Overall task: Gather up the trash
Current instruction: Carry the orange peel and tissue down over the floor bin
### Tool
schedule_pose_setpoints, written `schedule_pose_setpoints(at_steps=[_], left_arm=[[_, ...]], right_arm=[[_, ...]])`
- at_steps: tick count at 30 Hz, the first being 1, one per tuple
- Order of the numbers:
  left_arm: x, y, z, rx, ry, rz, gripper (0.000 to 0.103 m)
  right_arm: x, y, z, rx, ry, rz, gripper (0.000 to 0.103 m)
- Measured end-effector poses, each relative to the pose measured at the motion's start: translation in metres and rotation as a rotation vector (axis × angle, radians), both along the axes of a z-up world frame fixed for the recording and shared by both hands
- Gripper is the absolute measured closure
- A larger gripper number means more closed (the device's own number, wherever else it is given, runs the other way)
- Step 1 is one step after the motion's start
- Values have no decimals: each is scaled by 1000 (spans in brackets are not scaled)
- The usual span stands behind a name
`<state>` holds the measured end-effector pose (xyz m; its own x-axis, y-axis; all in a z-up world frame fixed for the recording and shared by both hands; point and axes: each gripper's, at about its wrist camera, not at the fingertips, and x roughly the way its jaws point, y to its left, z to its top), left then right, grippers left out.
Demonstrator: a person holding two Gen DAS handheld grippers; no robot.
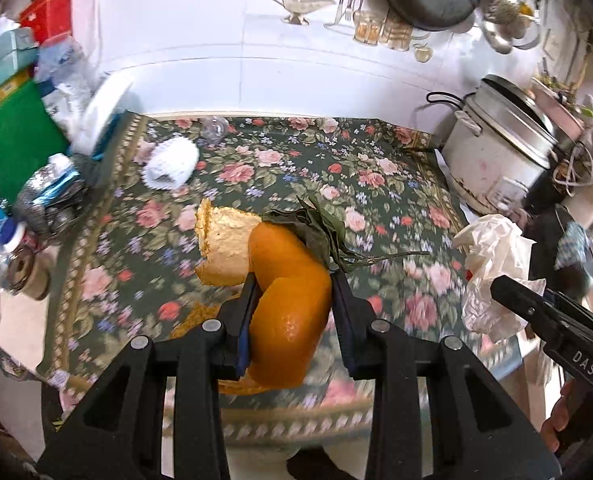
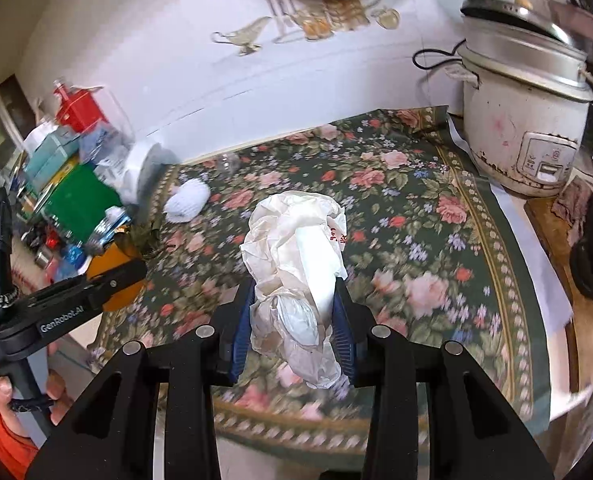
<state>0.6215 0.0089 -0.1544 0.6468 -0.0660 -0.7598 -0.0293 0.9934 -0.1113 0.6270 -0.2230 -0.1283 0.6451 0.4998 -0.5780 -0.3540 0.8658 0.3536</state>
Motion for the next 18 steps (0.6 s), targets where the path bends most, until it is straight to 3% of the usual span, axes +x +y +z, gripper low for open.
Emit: schedule_pose_setpoints(at_steps=[11, 18], left_arm=[[-147, 50, -24, 24, 32, -76, 69], [-218, 70, -57, 19, 121, -119, 69]], right_arm=[[-136, 63, -24, -27, 9, -36, 69], [-206, 98, -52, -40, 70, -25, 69]])
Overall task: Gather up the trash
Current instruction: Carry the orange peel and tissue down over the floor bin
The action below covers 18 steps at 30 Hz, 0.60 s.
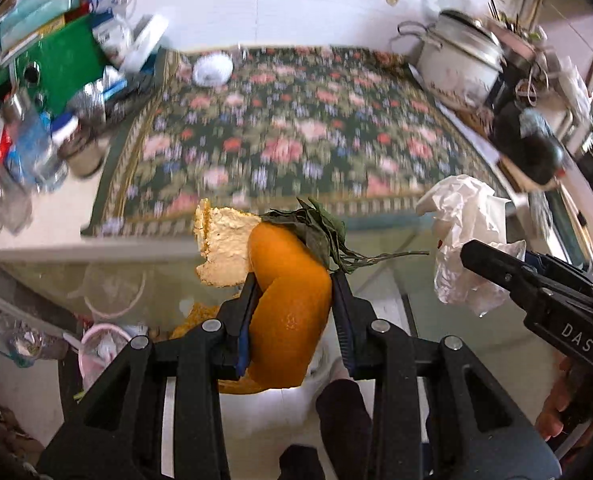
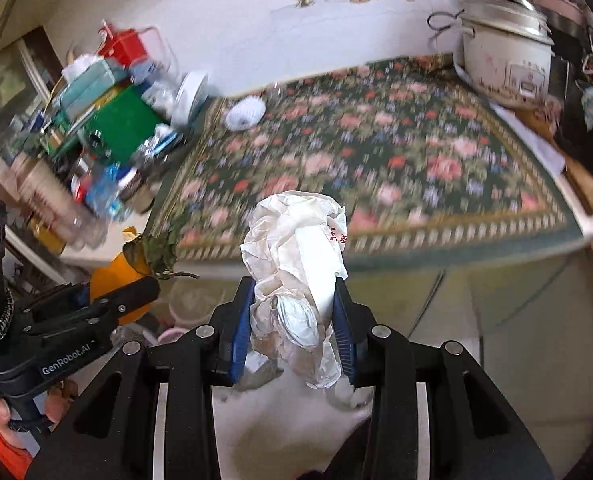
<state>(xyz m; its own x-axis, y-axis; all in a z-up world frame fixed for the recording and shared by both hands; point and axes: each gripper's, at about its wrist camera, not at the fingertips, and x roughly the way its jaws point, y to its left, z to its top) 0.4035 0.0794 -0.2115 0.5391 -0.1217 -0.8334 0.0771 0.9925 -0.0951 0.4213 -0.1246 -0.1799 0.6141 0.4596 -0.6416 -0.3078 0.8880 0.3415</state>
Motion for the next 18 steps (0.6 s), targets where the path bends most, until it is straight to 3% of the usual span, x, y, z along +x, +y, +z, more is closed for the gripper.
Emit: schedule_pose_setpoints(at_steps=[10, 18], left_arm=[[-27, 7, -94, -22, 191, 6, 69], [-13, 7, -197, -42, 289, 89, 69]], right_arm=[[-36, 5, -62, -66, 147, -10, 69], [-13, -4, -155, -121, 280, 7, 69]])
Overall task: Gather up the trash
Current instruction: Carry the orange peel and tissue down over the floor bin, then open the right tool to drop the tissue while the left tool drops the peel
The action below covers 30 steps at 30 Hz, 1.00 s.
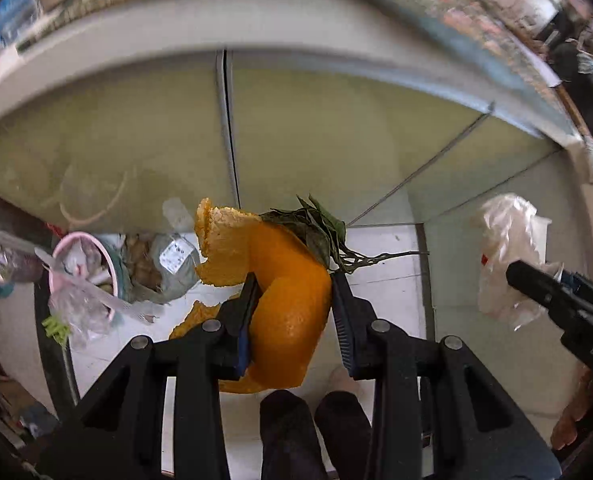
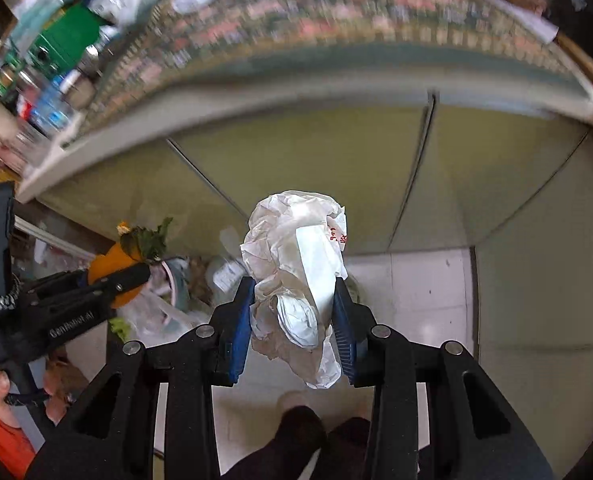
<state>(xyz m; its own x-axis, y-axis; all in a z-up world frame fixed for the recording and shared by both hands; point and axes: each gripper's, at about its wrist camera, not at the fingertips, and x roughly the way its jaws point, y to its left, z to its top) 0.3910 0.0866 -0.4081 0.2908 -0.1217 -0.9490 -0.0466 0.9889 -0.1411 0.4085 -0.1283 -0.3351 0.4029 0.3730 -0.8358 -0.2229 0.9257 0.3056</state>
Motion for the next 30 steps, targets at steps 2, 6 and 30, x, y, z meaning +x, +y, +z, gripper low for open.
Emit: schedule_pose_setpoints(at_steps=[2, 6, 30], left_arm=[[3, 1, -23, -2, 2, 20, 69], [10, 5, -84, -13, -8, 79, 69], [38, 3, -312, -52, 56, 170, 69]], right_arm=[[8, 1, -25, -5, 19, 10, 69], [36, 9, -98, -28, 57, 45, 69], [103, 54, -348, -22, 169, 182, 51]])
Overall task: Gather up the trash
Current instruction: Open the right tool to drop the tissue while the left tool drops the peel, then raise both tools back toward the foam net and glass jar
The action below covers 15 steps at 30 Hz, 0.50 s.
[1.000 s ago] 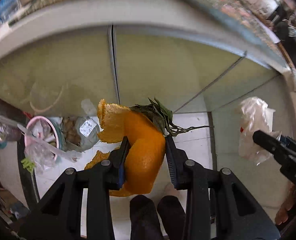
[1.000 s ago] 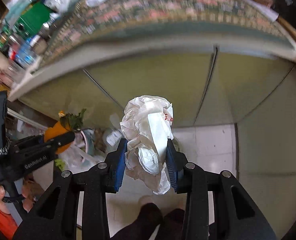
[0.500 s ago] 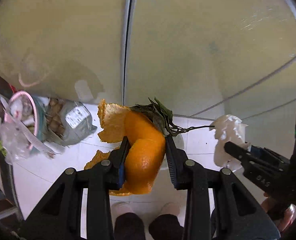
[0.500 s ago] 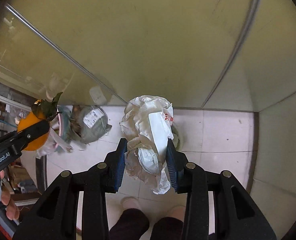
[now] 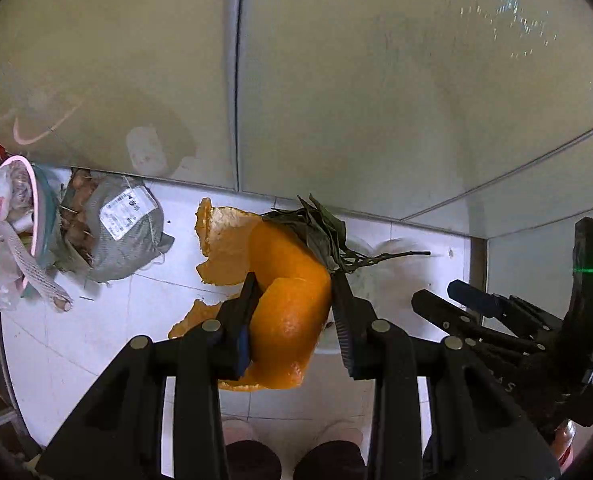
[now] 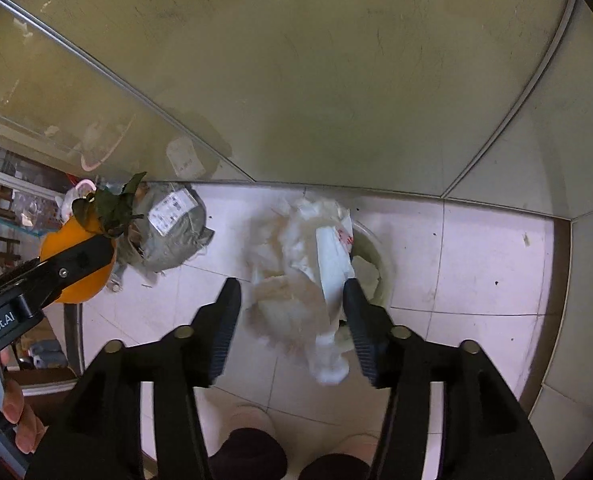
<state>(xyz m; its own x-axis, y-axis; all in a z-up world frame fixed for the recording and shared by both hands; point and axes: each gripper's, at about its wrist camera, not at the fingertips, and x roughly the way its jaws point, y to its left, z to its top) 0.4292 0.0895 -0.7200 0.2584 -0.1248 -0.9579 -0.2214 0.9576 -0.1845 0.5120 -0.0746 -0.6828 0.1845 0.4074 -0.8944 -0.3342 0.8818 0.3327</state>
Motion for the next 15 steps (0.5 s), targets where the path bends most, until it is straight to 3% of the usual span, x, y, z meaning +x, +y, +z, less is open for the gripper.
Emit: schedule_pose_setpoints(at_steps=[10, 15], left_arm=[[8, -42, -27, -40, 63, -76, 66], [11, -65, -27, -34, 85, -127, 62]], right_arm=[[-5, -31, 22, 2, -28, -36, 51], [-8, -54, 38, -1, -48, -86, 51]])
